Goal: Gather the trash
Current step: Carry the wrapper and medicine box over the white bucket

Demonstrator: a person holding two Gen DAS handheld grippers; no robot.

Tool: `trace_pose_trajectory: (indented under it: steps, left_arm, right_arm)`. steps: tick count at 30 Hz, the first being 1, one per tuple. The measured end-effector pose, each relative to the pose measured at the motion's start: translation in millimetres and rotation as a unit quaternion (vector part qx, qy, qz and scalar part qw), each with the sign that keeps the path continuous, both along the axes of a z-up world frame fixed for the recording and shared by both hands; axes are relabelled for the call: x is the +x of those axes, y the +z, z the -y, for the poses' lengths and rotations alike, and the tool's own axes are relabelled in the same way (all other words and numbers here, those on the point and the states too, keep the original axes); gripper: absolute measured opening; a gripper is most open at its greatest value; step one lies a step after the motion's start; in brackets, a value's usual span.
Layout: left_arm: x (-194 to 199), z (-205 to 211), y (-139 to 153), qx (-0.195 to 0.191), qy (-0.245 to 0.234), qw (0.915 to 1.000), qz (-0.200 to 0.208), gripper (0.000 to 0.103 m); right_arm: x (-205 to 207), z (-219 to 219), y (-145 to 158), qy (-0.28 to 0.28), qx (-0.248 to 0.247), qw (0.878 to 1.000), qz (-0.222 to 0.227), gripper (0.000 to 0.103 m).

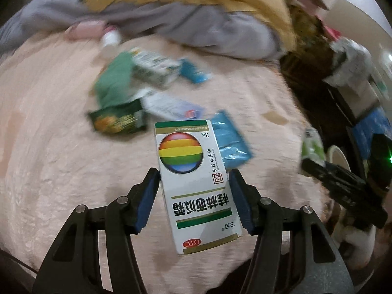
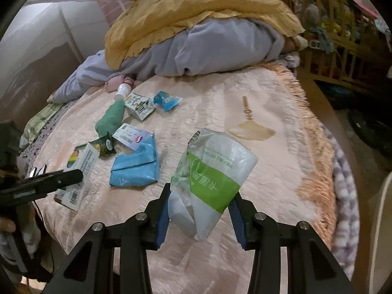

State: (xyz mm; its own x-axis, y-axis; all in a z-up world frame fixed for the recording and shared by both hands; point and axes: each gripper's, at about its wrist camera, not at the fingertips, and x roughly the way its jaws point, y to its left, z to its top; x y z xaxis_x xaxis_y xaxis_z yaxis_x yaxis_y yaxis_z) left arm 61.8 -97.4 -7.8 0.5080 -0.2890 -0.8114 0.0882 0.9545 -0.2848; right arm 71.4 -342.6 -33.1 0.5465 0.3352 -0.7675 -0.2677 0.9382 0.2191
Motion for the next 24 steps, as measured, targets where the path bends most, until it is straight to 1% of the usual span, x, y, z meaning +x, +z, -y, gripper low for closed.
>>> trace_pose_trajectory:
  steps: [5,8,12,18,24]
  left_arm:
    - [2.8,50.1,9.9,0.013,-0.046,0.9987,0.02,0.057]
    - [4.9,83.1,18.5,0.028,-0.069,0.9965,0.039,0.057]
    - [4.9,112.4,25.1,0.041,-0.093,0.9933,0.055,0.057]
    - [7.2,161.9,28.5,0.063,-0.136,0.9864,0.068,0.057]
    - [4.7,200.5,33.4,0.071,-0.167,0.9803,0.079,0.057]
  right_arm:
    - [-15.1,27.1,7.3,-0.024,-0.006,1.0,0.006,0.042]
    - [-23.3,46.0,11.0,-0.04,-0.011,0.999,0.01,0.042]
    - [-33.9,72.1,14.6,-0.063,-0.018,0.998,0.013,0.042]
    - [-50.3,114.1,16.5,-0.103,-0.012,0.995,0.015,0.042]
    - [-68.0,153.7,18.6,-0.139,-0.013,0.99,0.017,0.042]
